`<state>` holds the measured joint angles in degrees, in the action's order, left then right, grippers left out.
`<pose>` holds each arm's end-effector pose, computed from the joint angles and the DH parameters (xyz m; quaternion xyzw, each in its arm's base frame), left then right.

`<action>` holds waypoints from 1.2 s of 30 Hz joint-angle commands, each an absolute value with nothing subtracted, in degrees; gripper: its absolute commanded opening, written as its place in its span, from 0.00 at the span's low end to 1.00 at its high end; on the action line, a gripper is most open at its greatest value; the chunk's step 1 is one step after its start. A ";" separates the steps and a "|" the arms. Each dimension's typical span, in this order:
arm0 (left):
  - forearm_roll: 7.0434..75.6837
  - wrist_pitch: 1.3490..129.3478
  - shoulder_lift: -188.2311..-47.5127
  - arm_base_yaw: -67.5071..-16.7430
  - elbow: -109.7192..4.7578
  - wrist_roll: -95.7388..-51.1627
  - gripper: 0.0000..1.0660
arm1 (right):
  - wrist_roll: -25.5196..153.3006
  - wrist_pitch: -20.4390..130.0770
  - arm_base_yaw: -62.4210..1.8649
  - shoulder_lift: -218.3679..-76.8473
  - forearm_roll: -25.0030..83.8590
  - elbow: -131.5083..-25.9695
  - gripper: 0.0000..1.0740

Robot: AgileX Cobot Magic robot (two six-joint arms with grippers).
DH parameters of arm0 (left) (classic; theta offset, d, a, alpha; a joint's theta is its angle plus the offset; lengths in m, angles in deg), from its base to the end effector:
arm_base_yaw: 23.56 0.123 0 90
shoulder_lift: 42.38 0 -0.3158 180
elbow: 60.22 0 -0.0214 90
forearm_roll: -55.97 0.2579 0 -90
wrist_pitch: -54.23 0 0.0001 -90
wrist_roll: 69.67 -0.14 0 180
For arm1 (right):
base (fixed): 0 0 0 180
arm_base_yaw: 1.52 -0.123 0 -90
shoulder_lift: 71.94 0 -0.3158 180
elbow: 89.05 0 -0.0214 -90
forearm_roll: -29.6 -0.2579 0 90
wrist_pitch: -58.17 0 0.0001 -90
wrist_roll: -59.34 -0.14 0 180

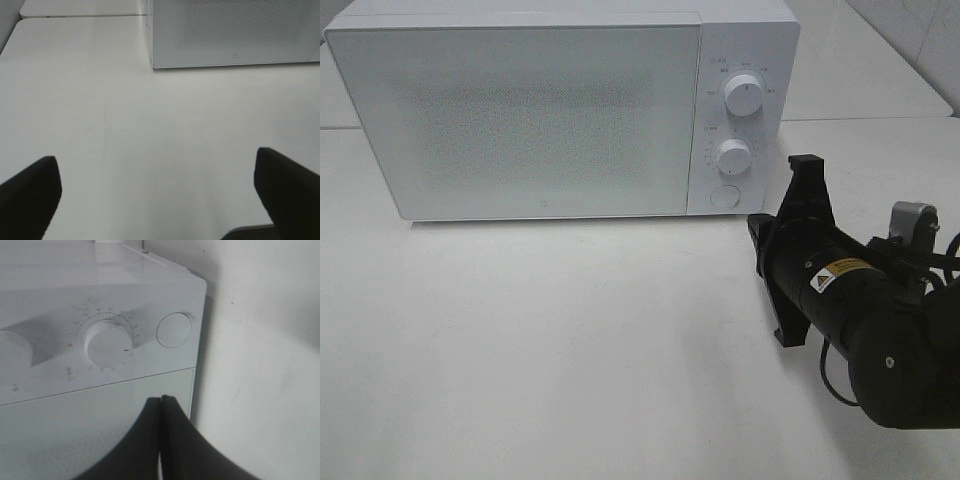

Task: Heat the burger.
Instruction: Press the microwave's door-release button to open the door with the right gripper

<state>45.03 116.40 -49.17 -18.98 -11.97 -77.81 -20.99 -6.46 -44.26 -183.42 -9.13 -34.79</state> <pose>0.0105 -0.0227 0.2634 0.0323 0.8491 -0.0371 0.5259 0.2816 0.1525 0.1383 0.5188 0.5930 0.4597 0.4097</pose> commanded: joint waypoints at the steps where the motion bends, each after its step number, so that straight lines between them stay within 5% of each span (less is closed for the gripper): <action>1: 45.09 115.83 -48.66 -19.32 -11.86 -77.52 0.94 | -21.34 -3.02 -44.26 -183.30 -9.71 -36.11 0.00; 36: 45.15 115.83 -48.66 -19.32 -11.86 -77.52 0.94 | -14.69 5.63 -34.23 -197.86 -6.44 -56.28 0.00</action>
<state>45.43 116.40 -49.17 -18.98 -11.97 -77.81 -15.44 5.29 -34.40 -196.94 -7.36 -54.90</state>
